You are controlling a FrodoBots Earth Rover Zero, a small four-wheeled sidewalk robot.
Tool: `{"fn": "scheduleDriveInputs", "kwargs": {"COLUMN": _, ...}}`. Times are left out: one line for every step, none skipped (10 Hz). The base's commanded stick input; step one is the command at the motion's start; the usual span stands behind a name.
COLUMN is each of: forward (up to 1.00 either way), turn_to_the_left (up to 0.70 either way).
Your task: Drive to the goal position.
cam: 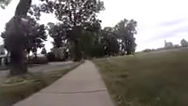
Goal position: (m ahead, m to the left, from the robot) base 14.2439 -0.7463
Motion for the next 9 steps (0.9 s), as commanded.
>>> {"fn": "scheduleDriveInputs", "kwargs": {"forward": 1.00, "turn_to_the_left": 0.19}}
{"fn": "scheduleDriveInputs", "kwargs": {"forward": 1.00, "turn_to_the_left": 0.00}}
{"fn": "scheduleDriveInputs", "kwargs": {"forward": 1.00, "turn_to_the_left": 0.00}}
{"fn": "scheduleDriveInputs", "kwargs": {"forward": 1.00, "turn_to_the_left": 0.00}}
{"fn": "scheduleDriveInputs", "kwargs": {"forward": 1.00, "turn_to_the_left": 0.00}}
{"fn": "scheduleDriveInputs", "kwargs": {"forward": 1.00, "turn_to_the_left": 0.00}}
{"fn": "scheduleDriveInputs", "kwargs": {"forward": 1.00, "turn_to_the_left": 0.00}}
{"fn": "scheduleDriveInputs", "kwargs": {"forward": 1.00, "turn_to_the_left": 0.00}}
{"fn": "scheduleDriveInputs", "kwargs": {"forward": 1.00, "turn_to_the_left": 0.00}}
